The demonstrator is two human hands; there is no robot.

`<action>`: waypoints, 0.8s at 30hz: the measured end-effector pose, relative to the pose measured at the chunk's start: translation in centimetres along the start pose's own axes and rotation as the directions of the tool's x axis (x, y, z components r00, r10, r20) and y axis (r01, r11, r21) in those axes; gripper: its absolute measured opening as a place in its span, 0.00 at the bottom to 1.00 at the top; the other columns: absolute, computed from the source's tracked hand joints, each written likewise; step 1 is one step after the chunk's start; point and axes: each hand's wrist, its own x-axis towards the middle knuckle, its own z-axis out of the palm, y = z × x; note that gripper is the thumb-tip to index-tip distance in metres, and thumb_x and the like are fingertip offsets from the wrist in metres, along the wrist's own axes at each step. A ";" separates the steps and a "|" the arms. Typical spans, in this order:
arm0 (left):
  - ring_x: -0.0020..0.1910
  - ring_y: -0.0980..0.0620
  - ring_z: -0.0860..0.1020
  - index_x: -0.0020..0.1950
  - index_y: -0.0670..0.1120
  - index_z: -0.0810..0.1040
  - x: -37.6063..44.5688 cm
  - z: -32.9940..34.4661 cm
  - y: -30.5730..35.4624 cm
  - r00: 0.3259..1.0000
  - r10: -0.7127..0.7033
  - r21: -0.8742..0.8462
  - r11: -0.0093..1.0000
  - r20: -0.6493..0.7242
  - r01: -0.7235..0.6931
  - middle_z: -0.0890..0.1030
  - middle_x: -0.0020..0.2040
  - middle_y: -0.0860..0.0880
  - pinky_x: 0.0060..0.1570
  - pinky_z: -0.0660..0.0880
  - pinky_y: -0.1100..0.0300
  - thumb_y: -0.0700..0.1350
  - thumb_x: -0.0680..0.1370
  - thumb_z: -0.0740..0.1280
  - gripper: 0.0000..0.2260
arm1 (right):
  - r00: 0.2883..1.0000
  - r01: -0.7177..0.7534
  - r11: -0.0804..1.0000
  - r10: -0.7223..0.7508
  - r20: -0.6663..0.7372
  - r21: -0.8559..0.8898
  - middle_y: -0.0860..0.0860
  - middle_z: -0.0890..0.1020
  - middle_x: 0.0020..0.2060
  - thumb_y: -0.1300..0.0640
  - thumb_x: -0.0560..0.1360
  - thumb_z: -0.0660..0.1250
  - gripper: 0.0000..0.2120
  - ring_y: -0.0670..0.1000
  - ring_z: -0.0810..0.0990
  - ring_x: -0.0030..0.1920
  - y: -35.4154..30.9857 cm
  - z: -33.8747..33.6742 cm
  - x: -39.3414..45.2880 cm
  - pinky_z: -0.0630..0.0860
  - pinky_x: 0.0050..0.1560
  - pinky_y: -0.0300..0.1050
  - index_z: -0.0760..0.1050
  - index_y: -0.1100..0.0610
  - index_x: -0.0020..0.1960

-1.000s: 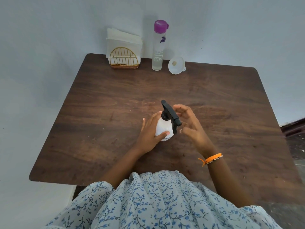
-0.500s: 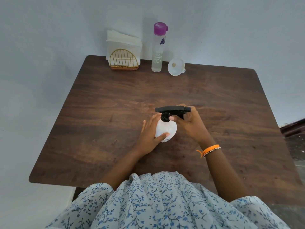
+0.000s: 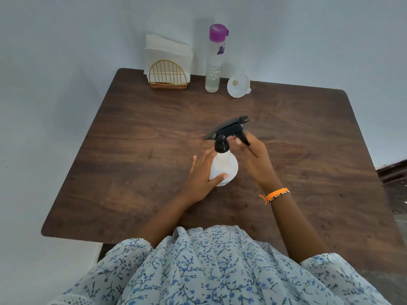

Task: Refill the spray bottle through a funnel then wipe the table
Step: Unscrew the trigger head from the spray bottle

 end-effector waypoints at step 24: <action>0.70 0.60 0.58 0.74 0.52 0.55 0.1 -0.2 0.1 1.000 0.002 -0.029 1.000 -0.011 -0.002 0.61 0.74 0.54 0.71 0.42 0.49 0.59 0.75 0.63 0.31 | 0.969 -0.015 0.770 0.169 -0.181 0.638 0.56 0.80 0.51 0.65 0.69 0.69 0.18 0.62 0.77 0.58 -3.0 -0.3 2.2 0.74 0.62 0.54 0.72 0.60 0.57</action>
